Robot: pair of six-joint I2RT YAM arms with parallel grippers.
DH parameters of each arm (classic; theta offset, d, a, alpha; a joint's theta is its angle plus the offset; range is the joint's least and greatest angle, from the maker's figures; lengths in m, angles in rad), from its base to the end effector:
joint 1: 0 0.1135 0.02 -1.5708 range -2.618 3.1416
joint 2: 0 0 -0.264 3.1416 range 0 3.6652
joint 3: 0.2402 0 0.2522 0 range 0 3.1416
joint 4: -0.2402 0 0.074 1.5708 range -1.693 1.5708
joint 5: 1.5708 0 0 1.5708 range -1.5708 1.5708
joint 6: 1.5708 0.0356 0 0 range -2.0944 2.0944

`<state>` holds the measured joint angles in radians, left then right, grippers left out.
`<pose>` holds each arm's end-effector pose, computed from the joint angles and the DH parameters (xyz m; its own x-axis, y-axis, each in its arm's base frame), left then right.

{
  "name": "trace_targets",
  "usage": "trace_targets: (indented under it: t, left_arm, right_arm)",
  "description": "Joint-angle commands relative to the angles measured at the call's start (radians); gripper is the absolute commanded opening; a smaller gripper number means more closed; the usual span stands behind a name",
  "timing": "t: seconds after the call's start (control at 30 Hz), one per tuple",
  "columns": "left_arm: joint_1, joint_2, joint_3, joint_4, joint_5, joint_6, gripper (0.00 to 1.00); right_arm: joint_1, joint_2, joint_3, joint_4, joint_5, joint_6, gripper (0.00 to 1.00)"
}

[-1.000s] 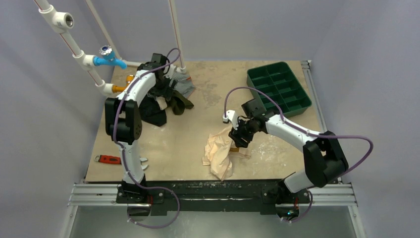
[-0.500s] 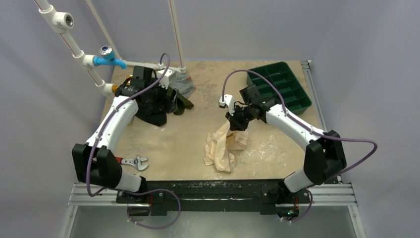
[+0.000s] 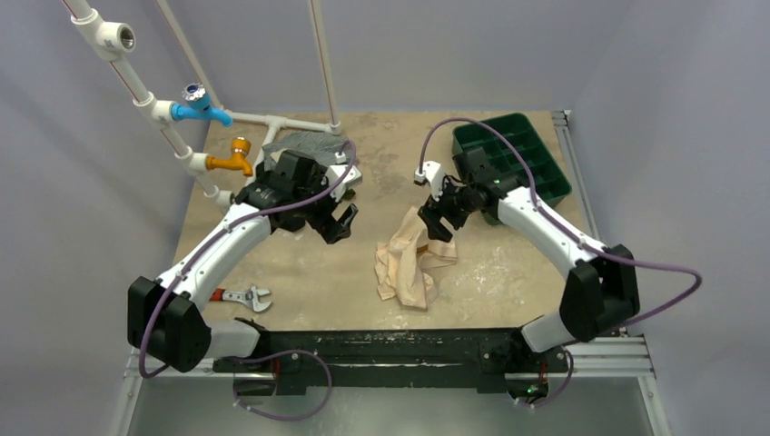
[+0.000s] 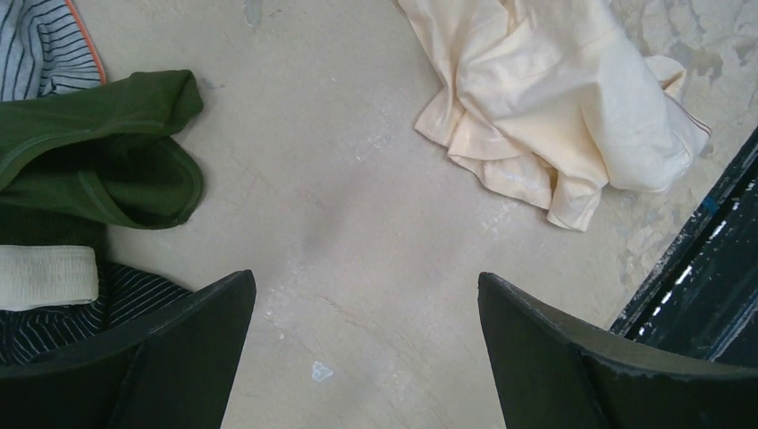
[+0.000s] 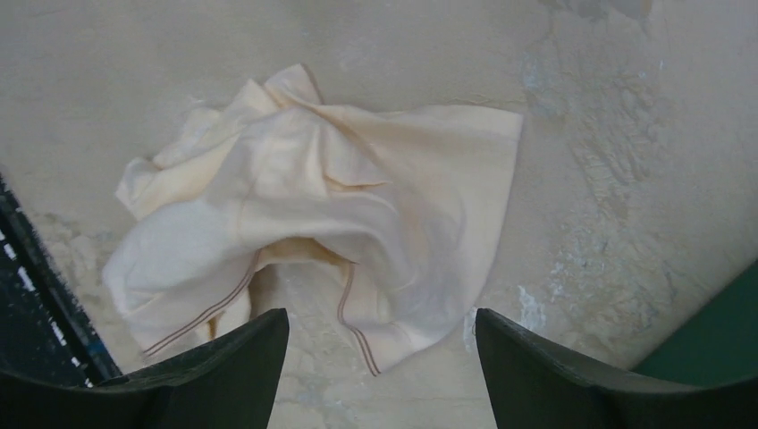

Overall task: Roll the underwear
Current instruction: Flatten out the underwear at the center of the board.

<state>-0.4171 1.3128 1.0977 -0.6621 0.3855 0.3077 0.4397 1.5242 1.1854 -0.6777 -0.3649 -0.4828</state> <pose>0.2443 -0.1229 0.2928 -0.4897 0.5240 -0.6969 0.7801 0.6202 -0.0819 0.2797 0.1456 0.2612 -0.4179 -0.6759 -0.6071 -0.8599 0.5099 0.0244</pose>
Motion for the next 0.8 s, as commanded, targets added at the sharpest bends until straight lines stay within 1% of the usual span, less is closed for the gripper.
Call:
trace_targets:
  t: [0.0, 0.07, 0.17, 0.3, 0.4, 0.53, 0.77]
  left_arm:
    - [0.006, 0.016, -0.001, 0.054, -0.058, 0.028, 0.94]
    - [0.01, 0.025, 0.0, 0.054, -0.086, 0.021, 0.94]
    - [0.032, 0.047, 0.023, 0.027, -0.101, 0.008, 0.94]
    - [0.087, 0.083, 0.071, -0.032, -0.099, 0.0, 0.93]
    - [0.108, 0.107, 0.106, -0.068, -0.119, 0.015, 0.92]
    - [0.109, 0.114, 0.129, -0.1, -0.163, 0.037, 0.92]
    - [0.109, 0.099, 0.141, -0.118, -0.176, 0.033, 0.91]
  right_arm:
    - [0.047, -0.146, -0.059, -0.107, -0.117, -0.133, 0.76]
    - [0.095, -0.175, -0.109, -0.132, -0.113, -0.165, 0.76]
    - [0.201, -0.206, -0.195, -0.133, -0.05, -0.191, 0.74]
    - [0.372, -0.247, -0.304, -0.052, 0.053, -0.183, 0.72]
    - [0.456, -0.256, -0.353, -0.001, 0.069, -0.17, 0.71]
    - [0.531, -0.224, -0.399, 0.075, 0.131, -0.141, 0.7]
    - [0.552, -0.169, -0.439, 0.196, 0.19, -0.085, 0.68]
